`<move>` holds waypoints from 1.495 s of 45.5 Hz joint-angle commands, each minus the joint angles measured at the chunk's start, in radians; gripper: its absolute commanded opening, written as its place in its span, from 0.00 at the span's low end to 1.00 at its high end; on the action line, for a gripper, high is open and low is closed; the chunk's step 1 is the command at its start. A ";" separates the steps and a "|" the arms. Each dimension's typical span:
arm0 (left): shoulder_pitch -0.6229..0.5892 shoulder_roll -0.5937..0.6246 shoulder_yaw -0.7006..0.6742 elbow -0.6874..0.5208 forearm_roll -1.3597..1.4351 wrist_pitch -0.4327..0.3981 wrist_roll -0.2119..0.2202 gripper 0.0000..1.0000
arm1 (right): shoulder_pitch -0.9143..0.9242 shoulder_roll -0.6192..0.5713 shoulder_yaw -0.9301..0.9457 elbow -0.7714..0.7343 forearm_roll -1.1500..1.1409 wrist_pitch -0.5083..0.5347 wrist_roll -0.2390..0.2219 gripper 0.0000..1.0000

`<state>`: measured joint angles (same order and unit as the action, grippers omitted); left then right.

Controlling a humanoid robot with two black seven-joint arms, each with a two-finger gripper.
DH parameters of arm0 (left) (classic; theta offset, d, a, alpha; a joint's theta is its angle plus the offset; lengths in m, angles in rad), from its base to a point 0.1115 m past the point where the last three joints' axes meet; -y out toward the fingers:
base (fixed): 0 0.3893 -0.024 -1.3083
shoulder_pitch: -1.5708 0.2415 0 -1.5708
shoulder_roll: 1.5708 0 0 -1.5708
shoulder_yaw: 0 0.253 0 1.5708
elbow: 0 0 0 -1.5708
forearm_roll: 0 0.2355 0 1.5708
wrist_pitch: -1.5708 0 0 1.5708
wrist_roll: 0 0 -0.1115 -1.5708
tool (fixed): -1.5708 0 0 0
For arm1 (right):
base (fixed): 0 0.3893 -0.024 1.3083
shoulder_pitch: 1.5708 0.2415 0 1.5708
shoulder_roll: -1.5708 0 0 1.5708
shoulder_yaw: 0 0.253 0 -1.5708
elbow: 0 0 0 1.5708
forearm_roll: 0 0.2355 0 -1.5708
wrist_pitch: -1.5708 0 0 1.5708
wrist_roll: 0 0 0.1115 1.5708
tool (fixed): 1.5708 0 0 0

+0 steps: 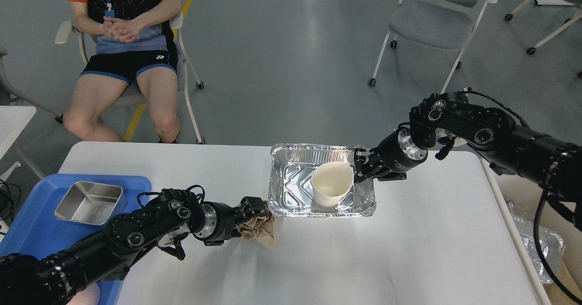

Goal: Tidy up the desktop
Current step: 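Grasp the crumpled brown napkin with the left gripper, then carry the napkin over the foil tray and release it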

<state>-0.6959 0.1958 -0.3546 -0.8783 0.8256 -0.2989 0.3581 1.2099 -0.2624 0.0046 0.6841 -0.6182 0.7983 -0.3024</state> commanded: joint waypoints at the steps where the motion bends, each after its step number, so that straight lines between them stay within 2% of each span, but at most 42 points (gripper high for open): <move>1: 0.001 -0.006 0.051 0.001 -0.003 0.026 0.016 0.48 | -0.004 -0.004 0.000 0.000 0.000 -0.001 0.000 0.00; 9: 0.016 -0.007 0.060 0.001 -0.019 0.043 0.050 0.05 | -0.010 -0.006 0.000 0.000 -0.002 -0.002 0.000 0.00; 11: 0.021 -0.007 0.060 0.001 -0.020 0.043 0.056 0.01 | -0.015 -0.006 0.000 0.000 -0.002 -0.004 0.000 0.00; 20: 0.016 -0.006 0.062 -0.001 -0.016 0.046 0.053 0.00 | -0.016 -0.006 0.000 0.000 -0.003 -0.014 0.000 0.00; 28: -0.005 0.022 0.057 -0.048 -0.014 0.044 0.055 0.00 | -0.016 -0.006 0.000 0.000 -0.003 -0.016 0.000 0.00; 36: -0.071 0.169 0.051 -0.237 -0.019 0.041 0.071 0.00 | -0.018 -0.008 0.000 0.000 -0.003 -0.016 0.000 0.00; 44: -0.116 0.388 0.045 -0.458 -0.022 0.009 0.094 0.00 | -0.021 -0.009 0.000 0.000 -0.005 -0.016 0.000 0.00; 48: -0.119 0.539 0.025 -0.585 -0.025 -0.031 0.093 0.00 | -0.024 -0.009 0.000 0.000 -0.006 -0.016 0.000 0.00; 55: -0.117 0.764 -0.135 -0.741 -0.083 -0.138 0.093 0.00 | -0.026 -0.011 0.000 0.000 -0.006 -0.016 0.000 0.00; 63: -0.117 0.938 -0.345 -0.804 -0.204 -0.340 0.090 0.00 | -0.024 -0.009 -0.002 0.000 -0.006 -0.016 0.000 0.00; 68: -0.117 0.991 -0.481 -0.803 -0.256 -0.457 0.093 0.00 | -0.023 -0.011 -0.002 0.000 -0.006 -0.016 0.000 0.00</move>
<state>-0.8135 1.1270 -0.7008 -1.6781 0.6231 -0.6381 0.4500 1.1853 -0.2723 0.0033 0.6841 -0.6244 0.7823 -0.3022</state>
